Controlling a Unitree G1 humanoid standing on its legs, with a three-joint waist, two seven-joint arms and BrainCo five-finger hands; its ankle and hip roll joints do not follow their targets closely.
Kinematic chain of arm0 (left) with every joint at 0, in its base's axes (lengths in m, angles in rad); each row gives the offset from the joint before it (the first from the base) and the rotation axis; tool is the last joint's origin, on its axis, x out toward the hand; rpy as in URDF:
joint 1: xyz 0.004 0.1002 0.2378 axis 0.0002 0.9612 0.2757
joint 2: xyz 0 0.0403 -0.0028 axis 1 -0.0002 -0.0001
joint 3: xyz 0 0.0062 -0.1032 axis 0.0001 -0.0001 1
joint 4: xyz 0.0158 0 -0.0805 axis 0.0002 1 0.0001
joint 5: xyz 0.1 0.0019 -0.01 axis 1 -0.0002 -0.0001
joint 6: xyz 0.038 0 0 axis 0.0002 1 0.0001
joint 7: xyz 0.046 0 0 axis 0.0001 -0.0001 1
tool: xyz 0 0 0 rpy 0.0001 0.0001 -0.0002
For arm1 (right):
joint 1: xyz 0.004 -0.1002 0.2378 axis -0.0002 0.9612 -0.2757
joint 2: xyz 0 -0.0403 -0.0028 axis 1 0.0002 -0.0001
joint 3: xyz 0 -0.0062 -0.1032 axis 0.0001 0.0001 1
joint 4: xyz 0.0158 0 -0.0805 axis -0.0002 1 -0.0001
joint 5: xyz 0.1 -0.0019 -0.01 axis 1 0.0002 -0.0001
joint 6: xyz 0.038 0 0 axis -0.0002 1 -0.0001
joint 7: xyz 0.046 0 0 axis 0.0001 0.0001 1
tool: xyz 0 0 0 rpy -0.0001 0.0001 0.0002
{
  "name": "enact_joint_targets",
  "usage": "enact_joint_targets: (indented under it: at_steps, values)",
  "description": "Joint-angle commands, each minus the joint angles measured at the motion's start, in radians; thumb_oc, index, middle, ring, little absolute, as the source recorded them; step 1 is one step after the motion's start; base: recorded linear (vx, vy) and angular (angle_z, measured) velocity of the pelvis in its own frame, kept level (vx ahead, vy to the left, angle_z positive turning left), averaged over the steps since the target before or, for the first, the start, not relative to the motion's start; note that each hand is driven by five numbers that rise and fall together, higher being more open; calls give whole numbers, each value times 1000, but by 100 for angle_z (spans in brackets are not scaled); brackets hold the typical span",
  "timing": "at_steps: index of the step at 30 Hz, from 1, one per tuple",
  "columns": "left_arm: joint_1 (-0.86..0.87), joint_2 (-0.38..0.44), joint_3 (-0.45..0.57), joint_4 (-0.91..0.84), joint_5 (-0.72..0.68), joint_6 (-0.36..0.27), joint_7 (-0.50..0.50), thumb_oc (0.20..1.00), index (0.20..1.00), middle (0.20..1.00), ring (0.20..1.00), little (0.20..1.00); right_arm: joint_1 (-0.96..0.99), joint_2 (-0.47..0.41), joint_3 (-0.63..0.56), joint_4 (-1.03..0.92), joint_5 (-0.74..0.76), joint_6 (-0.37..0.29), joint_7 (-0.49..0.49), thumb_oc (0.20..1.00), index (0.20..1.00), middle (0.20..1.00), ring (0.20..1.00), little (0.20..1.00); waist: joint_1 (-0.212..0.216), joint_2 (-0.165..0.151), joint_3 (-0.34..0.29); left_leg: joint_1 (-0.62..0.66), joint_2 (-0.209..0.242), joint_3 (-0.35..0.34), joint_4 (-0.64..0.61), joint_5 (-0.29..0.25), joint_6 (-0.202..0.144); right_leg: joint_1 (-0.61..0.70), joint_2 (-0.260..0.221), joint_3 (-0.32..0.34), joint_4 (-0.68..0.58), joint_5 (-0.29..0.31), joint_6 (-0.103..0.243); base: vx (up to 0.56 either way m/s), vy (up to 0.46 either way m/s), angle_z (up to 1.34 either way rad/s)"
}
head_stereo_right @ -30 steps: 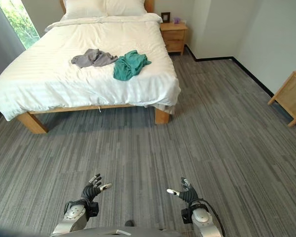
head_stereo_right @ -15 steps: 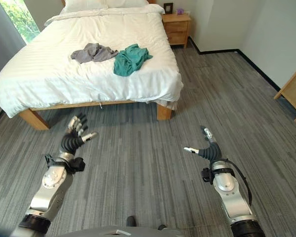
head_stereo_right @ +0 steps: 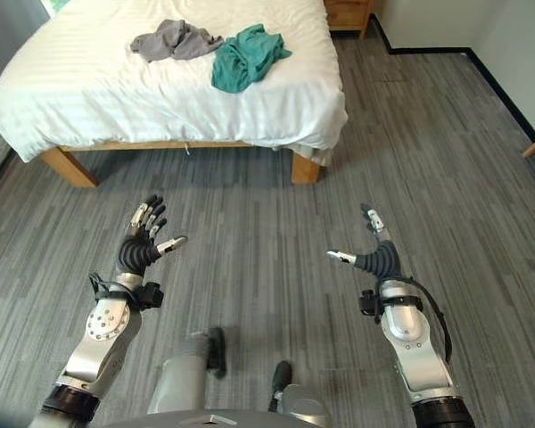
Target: Pick up bed clothes into laundry basket.
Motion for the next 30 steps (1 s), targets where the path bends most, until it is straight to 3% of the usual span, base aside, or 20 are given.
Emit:
enact_joint_targets:
  at_steps: [1,5,7,8,9,10,11,12,13,14,15,17,20,21,22,23,24,25,26,30]
  values:
    - [16,10,28,-76,-14,-41,-4,1000,1000,1000,1000,1000,-29,-60,-5,-56,-7,-44,-20,1000,1000,1000,1000,1000,37,14,-70,17,29,64,-169,135,-15,157,-57,1,-37,-127,153,506,145,2]
    - [65,28,47,-84,-19,-42,-14,1000,1000,1000,1000,1000,-28,-43,12,-57,-29,-37,8,1000,1000,1000,1000,1000,80,4,-129,20,19,72,-221,179,7,267,-91,45,-23,-154,192,715,164,-25]
    - [47,59,23,-85,-18,-28,-28,1000,1000,1000,1000,1000,-22,-31,28,-57,-56,-39,8,1000,1000,1000,1000,1000,101,-45,-143,89,-41,107,-209,141,54,233,-141,42,207,-70,244,725,187,-73]
    - [46,60,23,-85,-19,-28,-29,1000,1000,1000,1000,1000,-23,-30,28,-57,-56,-38,8,1000,1000,1000,1000,1000,106,-44,-144,90,-38,112,-210,143,56,229,-141,48,207,-67,245,407,175,-82]
    - [29,80,1,-85,-1,-20,-26,1000,1000,1000,1000,1000,-38,-27,44,-65,-68,-31,11,1000,1000,1000,1000,1000,72,-46,-126,166,-72,115,-213,89,90,125,-160,57,445,99,284,242,133,-58]
    - [26,80,3,-84,-1,-20,-26,1000,1000,1000,1000,1000,-42,-26,46,-64,-68,-30,10,1000,1000,1000,1000,1000,79,-46,-127,162,-69,124,-213,90,94,110,-160,68,456,100,287,679,293,18]
    - [-17,96,-5,-81,20,-12,-8,1000,1000,1000,1000,1000,-73,-22,52,-67,-86,-24,4,1000,1000,1000,1000,1000,18,-12,-101,271,-88,108,-237,19,112,-88,-182,47,617,136,291,419,178,53]
    - [-17,96,-5,-81,20,-12,-8,1000,1000,1000,1000,1000,-73,-22,52,-67,-86,-24,4,1000,1000,1000,1000,1000,18,-11,-101,270,-87,108,-237,20,112,-89,-181,47,616,137,291,950,121,81]
    - [-37,84,-11,-79,12,-19,-7,1000,1000,1000,1000,1000,-79,-24,40,-92,-81,-24,-4,1000,1000,1000,1000,1000,-48,3,-64,351,-112,58,-242,-42,92,-224,-166,-11,455,31,236,683,-100,57]
    - [-35,77,-9,-73,4,-21,-11,1000,1000,1000,1000,1000,-80,-27,33,-91,-83,-23,-7,1000,1000,1000,1000,1000,-60,-4,-63,378,-125,53,-242,-61,85,-261,-171,-20,349,33,228,717,-95,46]
    - [-35,76,-9,-71,3,-22,-13,1000,1000,1000,1000,1000,-80,-27,35,-91,-83,-23,-7,1000,1000,1000,1000,1000,-69,1,-62,383,-121,44,-242,-68,82,-238,-166,-32,325,37,230,586,-176,32]
    - [-30,56,6,-44,-8,-22,-22,1000,1000,1000,1000,1000,-84,-39,11,-93,-142,-4,-38,1000,1000,1000,1000,1000,-104,-13,-67,480,-134,10,-242,-159,49,-317,-187,-68,48,134,248,729,-178,79]
    - [-34,45,24,-39,3,-24,-26,1000,1000,1000,1000,1000,-64,-63,-39,-120,-222,7,-77,1000,1000,1000,1000,1000,-111,-22,-72,556,-145,-4,-236,-227,48,-313,-195,-71,5,155,260,453,-124,74]
    - [-28,21,12,-42,16,-26,-29,1000,1000,1000,1000,1000,-46,-87,-79,-137,-288,18,-109,1000,1000,1000,1000,1000,-116,-27,-75,566,-133,-22,-31,-257,29,-262,-183,-62,11,170,228,536,-236,42]
    - [-29,20,10,-42,17,-26,-29,1000,1000,1000,1000,1000,-45,-88,-82,-140,-289,19,-109,1000,1000,1000,1000,1000,-121,-28,-74,555,-131,-29,-15,-260,27,-260,-184,-68,8,175,225,545,-266,43]
    - [-20,-1,10,-46,9,-30,-30,1000,1000,1000,1000,1000,-37,-110,-110,-158,-322,13,-128,1000,1000,1000,1000,1000,-111,-28,-69,507,-110,-52,174,-220,12,-209,-171,-62,12,167,195,292,-265,90]
    - [-20,-16,-6,-43,-6,-31,-20,1000,1000,1000,1000,1000,-72,-165,-140,-150,-357,25,-180,1000,1000,1000,1000,1000,-86,-46,-29,350,-85,-113,516,-134,-30,-130,-156,-76,2,142,140,352,-329,98]
    - [-29,-16,-18,-42,-11,-31,-10,1000,1000,1000,1000,1000,-107,-190,-147,-143,-364,38,-194,1000,1000,1000,1000,1000,-71,-60,-7,274,-72,-130,605,-114,-38,-94,-148,-74,-7,127,121,137,-247,74]
    - [-34,-16,-18,-40,-11,-31,-10,1000,1000,1000,1000,1000,-113,-190,-146,-140,-364,37,-195,1000,1000,1000,1000,1000,-78,-63,-7,259,-77,-136,611,-108,-35,-100,-154,-80,-7,131,119,225,-46,-6]
    - [1,-24,-5,-43,-25,-30,-1,1000,1000,1000,1000,1000,-208,-294,-126,-128,-408,42,-224,1000,1000,1000,1000,1000,-30,-40,-24,212,-67,-122,255,-137,3,-43,-133,-43,-28,70,146,338,164,-54]
